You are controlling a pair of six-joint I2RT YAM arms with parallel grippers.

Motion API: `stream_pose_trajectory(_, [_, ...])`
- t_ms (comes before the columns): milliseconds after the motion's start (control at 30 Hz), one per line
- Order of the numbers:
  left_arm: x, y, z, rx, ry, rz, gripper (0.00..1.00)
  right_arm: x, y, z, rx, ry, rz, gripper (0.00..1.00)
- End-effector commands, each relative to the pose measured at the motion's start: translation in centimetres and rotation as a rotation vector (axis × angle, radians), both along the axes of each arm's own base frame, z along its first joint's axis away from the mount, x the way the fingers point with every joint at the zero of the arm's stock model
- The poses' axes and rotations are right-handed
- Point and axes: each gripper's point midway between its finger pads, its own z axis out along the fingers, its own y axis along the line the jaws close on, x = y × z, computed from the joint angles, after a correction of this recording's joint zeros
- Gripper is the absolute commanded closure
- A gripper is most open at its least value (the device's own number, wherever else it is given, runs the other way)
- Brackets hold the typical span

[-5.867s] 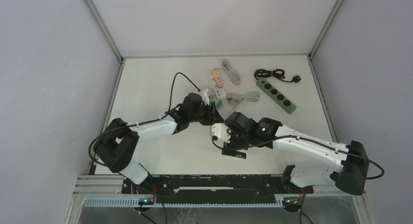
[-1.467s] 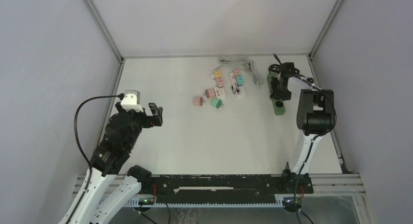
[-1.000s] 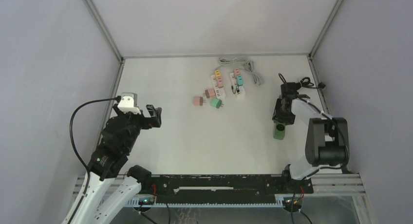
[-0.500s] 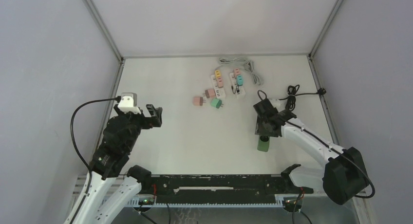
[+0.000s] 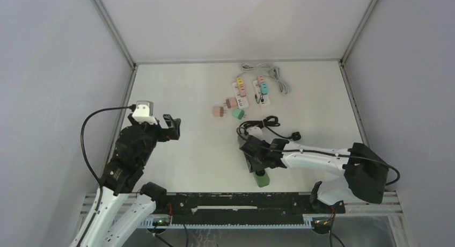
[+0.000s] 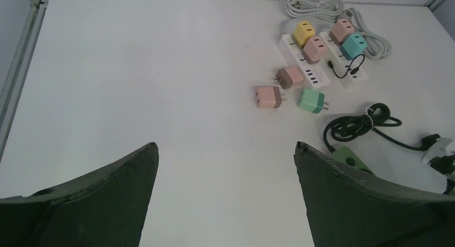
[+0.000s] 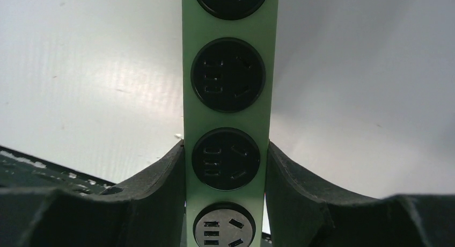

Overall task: Insert the plug
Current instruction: Move the socket to the center of the board.

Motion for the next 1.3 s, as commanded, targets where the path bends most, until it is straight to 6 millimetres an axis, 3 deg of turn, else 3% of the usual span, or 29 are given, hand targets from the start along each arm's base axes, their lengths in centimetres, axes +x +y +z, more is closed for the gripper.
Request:
stream_pose_trajectory(0, [0.7, -0.4, -0.5, -0.011, -0.001, -0.007, 0.0, 0.5, 5.5, 1.9, 0.13, -0.06, 0.16, 0.8])
stream_pose_trajectory(167, [1.0, -1.0, -1.1, 0.002, 0.026, -0.031, 0.0, 0.7, 6.6, 1.0, 0.11, -0.051, 0.299, 0.79])
stream_pose_trajectory(333, [1.7, -2.2, -1.8, -0.041, 0.096, -0.049, 0.0, 2.3, 4.1, -0.7, -0.009, -0.053, 0.284, 0.74])
stream_pose_trajectory(500, [3.5, -4.1, -4.0, -0.141, 0.205, -0.035, 0.0, 3.6, 2.7, -0.9, -0.042, -0.086, 0.283, 0.5])
stream_pose_trajectory(633, [5.6, -5.4, -5.7, -0.196, 0.263, -0.015, 0.0, 4.7, 2.6, 0.5, -0.007, -0.145, 0.273, 0.32])
stream_pose_trajectory(833, [8.9, -6.1, -8.4, -0.189, 0.34, 0.061, 0.0, 6.4, 1.6, 5.4, 0.085, -0.321, 0.231, 0.05])
stream_pose_trajectory(967, [11.1, -7.0, -10.1, -0.186, 0.385, 0.078, 0.0, 7.0, 0.4, 8.9, 0.248, -0.422, 0.193, 0.0])
stream_pose_trajectory(1067, [12.7, -7.8, -11.2, -0.164, 0.42, 0.083, 0.0, 7.5, -1.2, 10.0, 0.367, -0.493, 0.132, 0.0])
stream_pose_trajectory(1267, [15.9, -10.0, -13.0, -0.094, 0.483, 0.052, 0.08, 8.5, -5.0, 9.9, 0.465, -0.602, -0.021, 0.0])
